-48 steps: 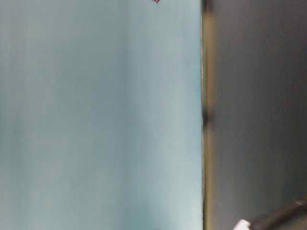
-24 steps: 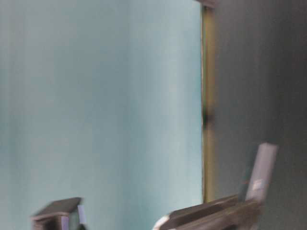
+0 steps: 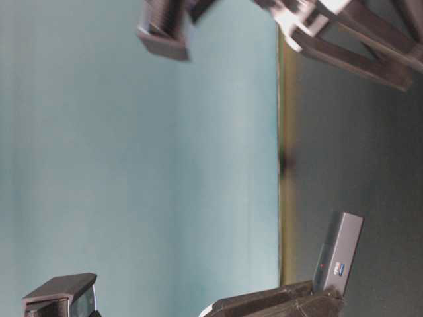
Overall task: Insert the LAN cable into the hub.
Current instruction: 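Grasp the blue LAN plug with the right gripper and lift both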
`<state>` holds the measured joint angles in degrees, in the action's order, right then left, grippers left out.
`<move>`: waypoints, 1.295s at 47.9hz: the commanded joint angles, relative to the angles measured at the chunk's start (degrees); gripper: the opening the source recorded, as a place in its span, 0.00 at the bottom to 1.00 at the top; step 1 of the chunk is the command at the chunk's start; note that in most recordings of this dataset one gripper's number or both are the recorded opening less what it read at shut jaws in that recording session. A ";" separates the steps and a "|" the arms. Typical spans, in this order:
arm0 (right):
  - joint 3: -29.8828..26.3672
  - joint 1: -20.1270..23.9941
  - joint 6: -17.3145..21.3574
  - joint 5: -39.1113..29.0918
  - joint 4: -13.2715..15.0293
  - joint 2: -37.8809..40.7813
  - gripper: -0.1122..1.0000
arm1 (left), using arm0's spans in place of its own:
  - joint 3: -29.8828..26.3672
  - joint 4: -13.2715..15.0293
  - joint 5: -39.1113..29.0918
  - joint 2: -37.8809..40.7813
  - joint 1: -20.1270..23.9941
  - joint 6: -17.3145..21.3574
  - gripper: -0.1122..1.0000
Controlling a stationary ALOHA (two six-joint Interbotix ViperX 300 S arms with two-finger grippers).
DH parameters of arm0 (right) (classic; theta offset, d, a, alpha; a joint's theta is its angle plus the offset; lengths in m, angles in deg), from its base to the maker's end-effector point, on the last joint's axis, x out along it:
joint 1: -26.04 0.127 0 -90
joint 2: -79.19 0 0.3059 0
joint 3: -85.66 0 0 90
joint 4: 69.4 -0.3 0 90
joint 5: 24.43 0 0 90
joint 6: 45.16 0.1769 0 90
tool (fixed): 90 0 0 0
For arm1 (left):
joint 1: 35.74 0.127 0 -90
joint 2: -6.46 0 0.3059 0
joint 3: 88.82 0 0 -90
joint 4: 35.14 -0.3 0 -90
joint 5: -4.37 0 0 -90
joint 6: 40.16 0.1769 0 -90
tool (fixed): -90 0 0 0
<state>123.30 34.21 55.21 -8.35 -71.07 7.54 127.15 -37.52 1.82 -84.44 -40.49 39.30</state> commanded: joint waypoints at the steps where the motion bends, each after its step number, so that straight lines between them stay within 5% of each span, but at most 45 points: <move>1: -1.14 0.09 -0.35 1.05 0.00 1.41 0.72 | -1.14 -0.18 0.18 -0.97 -0.09 -0.09 0.35; 36: -1.05 1.85 0.18 13.36 -0.26 8.53 0.68 | -0.62 -0.18 1.93 -1.05 0.09 -1.49 0.35; 42: 0.44 2.02 0.26 14.15 -0.26 8.09 0.55 | -0.09 -0.18 1.85 -1.49 0.18 -1.67 0.35; 50: 1.93 2.46 1.23 14.68 -0.53 7.56 0.22 | 0.18 -0.09 1.58 -1.67 0.00 -1.67 0.35; 62: 1.85 2.55 3.34 15.82 -0.53 4.04 0.22 | -2.72 -0.18 -4.13 -1.14 0.00 -0.35 0.35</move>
<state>125.67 36.32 57.67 7.21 -71.60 13.78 126.80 -37.52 -0.20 -85.06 -40.40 38.59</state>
